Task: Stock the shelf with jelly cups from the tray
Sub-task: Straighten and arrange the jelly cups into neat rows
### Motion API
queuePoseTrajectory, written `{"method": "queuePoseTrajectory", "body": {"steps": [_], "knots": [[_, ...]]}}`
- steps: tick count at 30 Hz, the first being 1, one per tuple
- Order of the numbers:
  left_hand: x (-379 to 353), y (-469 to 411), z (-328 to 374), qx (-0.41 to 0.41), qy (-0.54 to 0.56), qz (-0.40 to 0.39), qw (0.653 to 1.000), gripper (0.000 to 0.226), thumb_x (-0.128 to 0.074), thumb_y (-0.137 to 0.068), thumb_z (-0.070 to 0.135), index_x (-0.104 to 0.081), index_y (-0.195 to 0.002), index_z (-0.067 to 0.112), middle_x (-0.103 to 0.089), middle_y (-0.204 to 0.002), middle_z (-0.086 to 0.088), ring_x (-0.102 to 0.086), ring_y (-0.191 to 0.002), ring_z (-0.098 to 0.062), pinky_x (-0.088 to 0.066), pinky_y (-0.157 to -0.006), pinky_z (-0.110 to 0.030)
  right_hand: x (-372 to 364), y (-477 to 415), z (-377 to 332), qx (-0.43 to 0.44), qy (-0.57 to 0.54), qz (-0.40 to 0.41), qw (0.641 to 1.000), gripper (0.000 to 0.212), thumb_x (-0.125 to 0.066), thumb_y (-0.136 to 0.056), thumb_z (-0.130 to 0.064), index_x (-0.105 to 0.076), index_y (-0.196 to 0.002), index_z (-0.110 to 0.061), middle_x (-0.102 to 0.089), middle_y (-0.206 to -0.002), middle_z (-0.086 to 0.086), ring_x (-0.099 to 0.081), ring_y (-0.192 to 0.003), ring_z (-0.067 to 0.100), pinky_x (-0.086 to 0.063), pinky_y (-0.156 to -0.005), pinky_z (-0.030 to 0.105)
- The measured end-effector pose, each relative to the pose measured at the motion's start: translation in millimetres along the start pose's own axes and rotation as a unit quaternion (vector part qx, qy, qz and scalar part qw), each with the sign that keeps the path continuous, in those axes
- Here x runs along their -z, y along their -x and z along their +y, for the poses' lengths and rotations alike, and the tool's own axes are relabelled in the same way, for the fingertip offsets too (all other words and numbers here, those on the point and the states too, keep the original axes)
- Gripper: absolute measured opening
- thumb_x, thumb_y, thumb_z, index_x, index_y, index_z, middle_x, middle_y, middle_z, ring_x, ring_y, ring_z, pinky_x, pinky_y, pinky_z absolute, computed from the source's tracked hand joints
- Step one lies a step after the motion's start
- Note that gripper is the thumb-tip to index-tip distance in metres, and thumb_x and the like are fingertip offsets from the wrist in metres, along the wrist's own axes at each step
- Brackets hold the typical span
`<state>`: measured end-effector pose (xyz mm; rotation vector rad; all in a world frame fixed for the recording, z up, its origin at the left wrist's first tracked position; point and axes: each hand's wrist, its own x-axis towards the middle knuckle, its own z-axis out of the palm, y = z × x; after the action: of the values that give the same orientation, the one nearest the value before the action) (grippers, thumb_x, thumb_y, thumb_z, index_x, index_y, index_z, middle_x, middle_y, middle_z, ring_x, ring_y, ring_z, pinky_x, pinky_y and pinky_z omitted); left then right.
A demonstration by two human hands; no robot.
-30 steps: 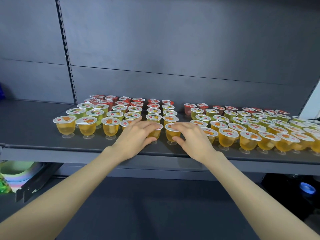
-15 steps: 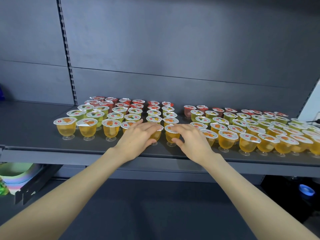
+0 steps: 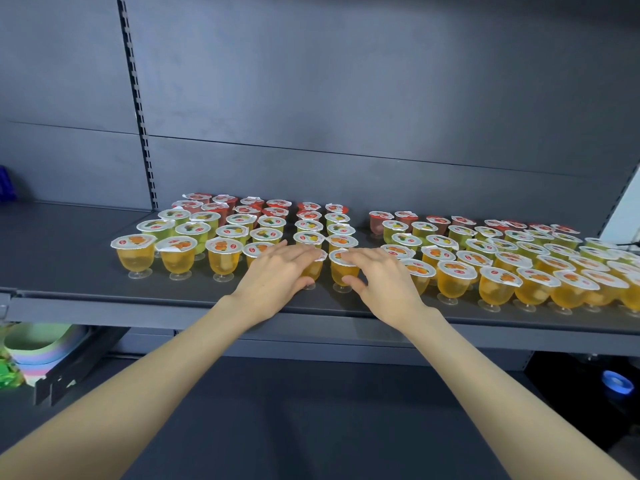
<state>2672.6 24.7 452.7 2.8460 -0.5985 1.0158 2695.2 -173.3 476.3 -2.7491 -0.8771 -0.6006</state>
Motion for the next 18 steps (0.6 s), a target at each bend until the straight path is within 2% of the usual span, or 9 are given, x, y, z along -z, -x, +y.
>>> {"method": "queuePoseTrajectory", "body": {"steps": [9,14,18], "knots": [[4.4,-0.7,5.8,0.006,-0.017,-0.022,1.000,0.050,-0.077,-0.076,0.018,-0.060,-0.123,0.009,-0.064,-0.122,-0.012,-0.062,-0.110,-0.030,-0.045,-0.097,-0.044,-1.8,-0.3,-0.9,0.004,0.002,0.002,1.000,0.042,-0.054,-0.096,-0.026,-0.048,-0.138,-0.022,-0.047,-0.143,-0.002,-0.041,-0.130,0.017,-0.035,-0.106,0.030],[9.9,-5.1,10.7,0.031,-0.025,-0.066,0.997,0.052,-0.057,-0.093,0.027,-0.040,-0.141,0.019,-0.041,-0.146,-0.002,-0.039,-0.134,-0.021,-0.032,-0.107,-0.034,0.8,-4.2,-1.6,0.004,0.006,-0.012,1.000,0.042,-0.056,-0.094,-0.026,-0.047,-0.135,-0.021,-0.047,-0.139,-0.001,-0.043,-0.125,0.017,-0.040,-0.099,0.029],[16.4,-8.8,14.2,0.042,-0.030,-0.094,0.994,0.054,-0.057,-0.093,0.027,-0.037,-0.142,0.020,-0.041,-0.141,-0.003,-0.038,-0.129,-0.020,-0.036,-0.103,-0.033,4.3,-9.6,-2.6,0.005,0.004,-0.026,1.000,0.044,-0.061,-0.091,-0.024,-0.049,-0.133,-0.019,-0.047,-0.137,0.002,-0.045,-0.121,0.020,-0.045,-0.095,0.031]]}}
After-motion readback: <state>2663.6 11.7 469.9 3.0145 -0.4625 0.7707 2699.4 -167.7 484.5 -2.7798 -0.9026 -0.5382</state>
